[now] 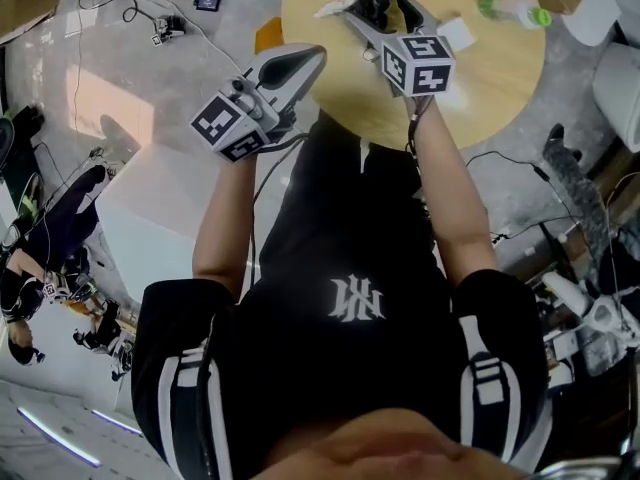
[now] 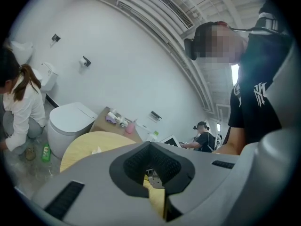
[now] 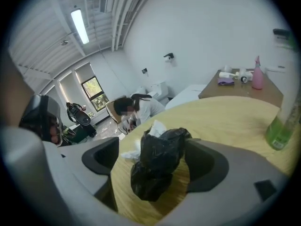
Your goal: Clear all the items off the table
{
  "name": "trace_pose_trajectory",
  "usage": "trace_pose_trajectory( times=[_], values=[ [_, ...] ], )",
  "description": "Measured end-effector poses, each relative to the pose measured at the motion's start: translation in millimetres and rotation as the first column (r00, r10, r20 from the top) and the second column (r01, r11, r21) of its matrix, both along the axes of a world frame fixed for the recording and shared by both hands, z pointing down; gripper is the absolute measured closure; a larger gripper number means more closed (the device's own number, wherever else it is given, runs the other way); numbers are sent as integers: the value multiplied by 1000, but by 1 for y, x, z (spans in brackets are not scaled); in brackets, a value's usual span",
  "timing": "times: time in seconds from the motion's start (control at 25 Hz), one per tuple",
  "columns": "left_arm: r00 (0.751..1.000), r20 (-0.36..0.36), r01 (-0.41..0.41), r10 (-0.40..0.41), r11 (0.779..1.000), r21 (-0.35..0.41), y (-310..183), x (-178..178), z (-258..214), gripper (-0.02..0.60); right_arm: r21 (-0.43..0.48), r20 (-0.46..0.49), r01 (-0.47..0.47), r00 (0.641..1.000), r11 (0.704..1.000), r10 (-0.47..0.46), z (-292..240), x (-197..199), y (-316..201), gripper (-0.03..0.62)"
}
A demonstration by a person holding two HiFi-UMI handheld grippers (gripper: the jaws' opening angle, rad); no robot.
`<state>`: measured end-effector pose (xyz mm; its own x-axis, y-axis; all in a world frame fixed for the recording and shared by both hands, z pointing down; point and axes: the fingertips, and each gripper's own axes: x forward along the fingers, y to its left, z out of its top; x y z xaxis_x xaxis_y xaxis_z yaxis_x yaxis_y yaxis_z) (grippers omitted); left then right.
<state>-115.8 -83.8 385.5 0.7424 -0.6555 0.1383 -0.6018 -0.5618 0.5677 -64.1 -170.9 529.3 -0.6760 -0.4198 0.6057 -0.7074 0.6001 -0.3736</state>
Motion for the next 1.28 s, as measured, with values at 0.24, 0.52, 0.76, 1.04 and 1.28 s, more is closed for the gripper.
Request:
trace_pose_trajectory(
  times=[0.24,0.52,0.76,1.04,1.28],
  values=[
    [1000,-14,0,0,1000,-7,-4,-6,6,569,-37,-111,-18,994,999,13,28,0,-5,208],
    [1000,-19,8,-8,1000,-1,-6,-6,-4,569,-45,-195,-30,981,999,21,28,18,-6,319],
    [1000,-9,23,-23,999,35,-3,0,-17,569,-4,-184,-37,982,999,36,2,39,-13,396],
    [998,23,60,-62,996,63,16,13,-38,569,135,-103,6,995,991,8,-72,59,-1,408],
    [994,67,81,-91,988,132,57,60,-86,569,287,11,62,998,956,-68,-157,93,35,416]
  ],
)
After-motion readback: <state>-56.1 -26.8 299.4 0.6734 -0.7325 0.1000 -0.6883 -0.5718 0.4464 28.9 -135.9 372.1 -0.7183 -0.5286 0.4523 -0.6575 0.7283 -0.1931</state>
